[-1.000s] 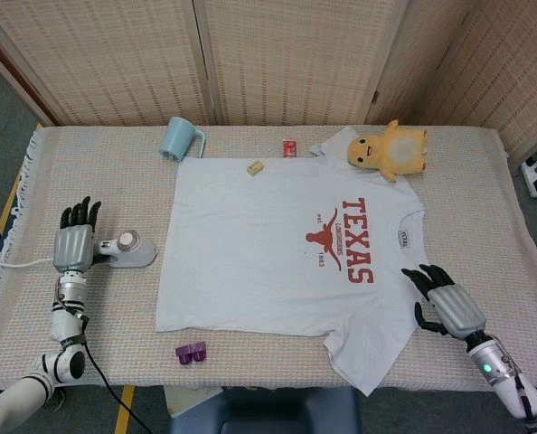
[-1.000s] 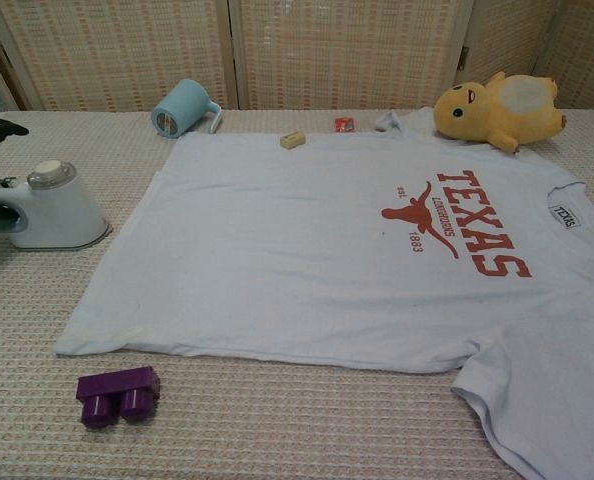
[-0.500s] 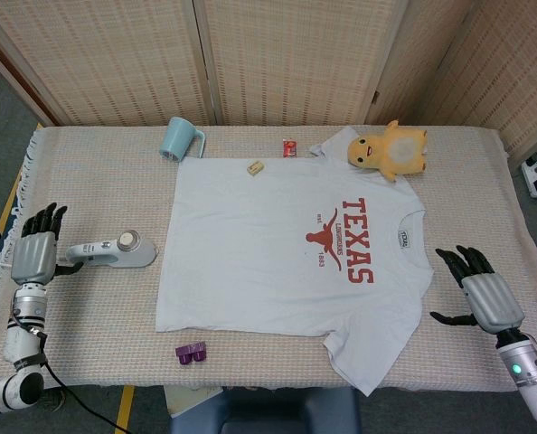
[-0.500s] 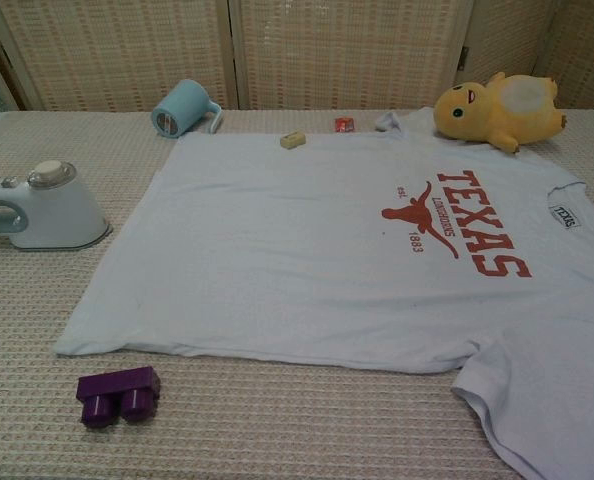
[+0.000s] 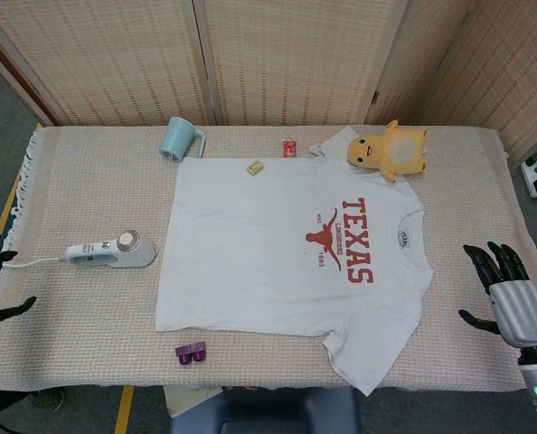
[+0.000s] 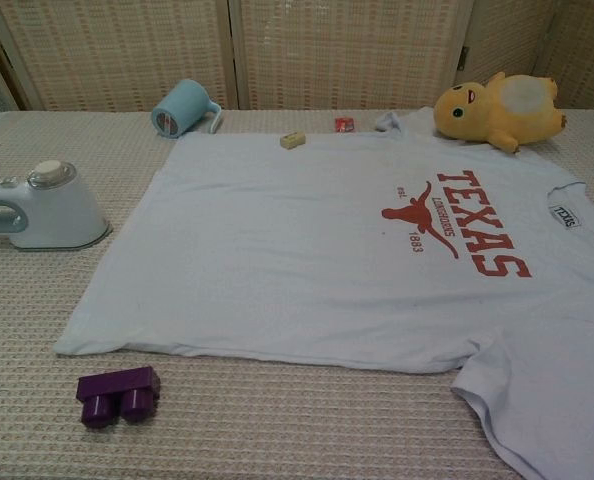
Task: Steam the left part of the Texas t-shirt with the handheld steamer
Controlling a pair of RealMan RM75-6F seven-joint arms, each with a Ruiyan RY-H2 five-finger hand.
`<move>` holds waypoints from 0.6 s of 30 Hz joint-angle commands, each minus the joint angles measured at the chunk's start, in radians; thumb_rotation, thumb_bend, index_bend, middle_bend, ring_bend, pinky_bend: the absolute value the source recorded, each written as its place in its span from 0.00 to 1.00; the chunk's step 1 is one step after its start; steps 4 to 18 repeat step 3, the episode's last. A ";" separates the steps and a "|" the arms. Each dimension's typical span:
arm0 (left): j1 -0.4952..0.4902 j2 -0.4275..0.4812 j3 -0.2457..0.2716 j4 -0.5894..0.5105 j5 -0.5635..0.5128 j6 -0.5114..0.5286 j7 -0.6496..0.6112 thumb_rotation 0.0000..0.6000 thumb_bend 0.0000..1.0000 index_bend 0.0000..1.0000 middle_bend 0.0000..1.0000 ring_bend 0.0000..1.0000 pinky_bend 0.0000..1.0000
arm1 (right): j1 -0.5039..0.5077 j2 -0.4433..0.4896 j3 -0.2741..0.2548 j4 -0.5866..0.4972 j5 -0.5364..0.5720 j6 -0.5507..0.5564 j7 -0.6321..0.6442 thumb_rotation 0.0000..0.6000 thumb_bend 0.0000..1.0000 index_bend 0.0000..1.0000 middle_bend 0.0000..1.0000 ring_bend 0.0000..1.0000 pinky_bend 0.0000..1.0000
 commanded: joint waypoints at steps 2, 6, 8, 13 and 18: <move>0.081 0.032 0.062 -0.066 0.093 0.119 0.009 1.00 0.11 0.30 0.33 0.20 0.23 | -0.041 0.000 -0.005 -0.025 -0.004 0.037 -0.022 1.00 0.00 0.00 0.11 0.00 0.02; 0.085 0.033 0.069 -0.068 0.103 0.126 0.015 1.00 0.11 0.30 0.33 0.20 0.22 | -0.044 0.000 -0.005 -0.026 -0.004 0.038 -0.020 1.00 0.00 0.00 0.11 0.00 0.02; 0.085 0.033 0.069 -0.068 0.103 0.126 0.015 1.00 0.11 0.30 0.33 0.20 0.22 | -0.044 0.000 -0.005 -0.026 -0.004 0.038 -0.020 1.00 0.00 0.00 0.11 0.00 0.02; 0.085 0.033 0.069 -0.068 0.103 0.126 0.015 1.00 0.11 0.30 0.33 0.20 0.22 | -0.044 0.000 -0.005 -0.026 -0.004 0.038 -0.020 1.00 0.00 0.00 0.11 0.00 0.02; 0.085 0.033 0.069 -0.068 0.103 0.126 0.015 1.00 0.11 0.30 0.33 0.20 0.22 | -0.044 0.000 -0.005 -0.026 -0.004 0.038 -0.020 1.00 0.00 0.00 0.11 0.00 0.02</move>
